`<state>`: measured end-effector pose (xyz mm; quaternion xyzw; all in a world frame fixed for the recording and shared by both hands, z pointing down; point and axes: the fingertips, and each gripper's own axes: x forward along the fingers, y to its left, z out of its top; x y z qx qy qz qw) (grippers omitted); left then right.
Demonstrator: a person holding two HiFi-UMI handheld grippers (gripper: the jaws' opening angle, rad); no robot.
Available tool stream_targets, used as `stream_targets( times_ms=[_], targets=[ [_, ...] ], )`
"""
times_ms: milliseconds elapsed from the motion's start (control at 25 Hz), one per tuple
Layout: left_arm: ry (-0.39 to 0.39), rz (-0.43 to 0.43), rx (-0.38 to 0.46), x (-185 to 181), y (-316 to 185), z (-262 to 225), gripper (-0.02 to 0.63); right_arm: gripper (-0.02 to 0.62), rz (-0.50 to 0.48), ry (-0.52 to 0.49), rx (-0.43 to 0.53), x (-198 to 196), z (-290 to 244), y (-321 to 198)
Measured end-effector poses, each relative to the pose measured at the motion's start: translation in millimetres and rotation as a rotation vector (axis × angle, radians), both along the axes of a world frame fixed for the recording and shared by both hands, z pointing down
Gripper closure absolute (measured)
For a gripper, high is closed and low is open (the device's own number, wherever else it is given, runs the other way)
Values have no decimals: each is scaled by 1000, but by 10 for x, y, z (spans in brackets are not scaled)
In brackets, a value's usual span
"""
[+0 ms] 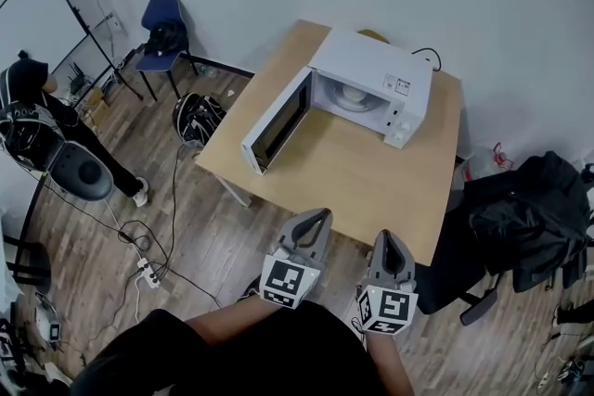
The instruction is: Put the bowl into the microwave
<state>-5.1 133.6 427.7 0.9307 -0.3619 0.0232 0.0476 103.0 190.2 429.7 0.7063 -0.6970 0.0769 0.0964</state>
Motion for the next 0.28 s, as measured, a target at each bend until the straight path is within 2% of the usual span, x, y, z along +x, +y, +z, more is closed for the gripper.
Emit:
stream_targets(
  times_ms=[280],
  targets=[
    [-2,15,0,15,-222,9,594,535,-7,10,-5,-47,-4,-258]
  ],
)
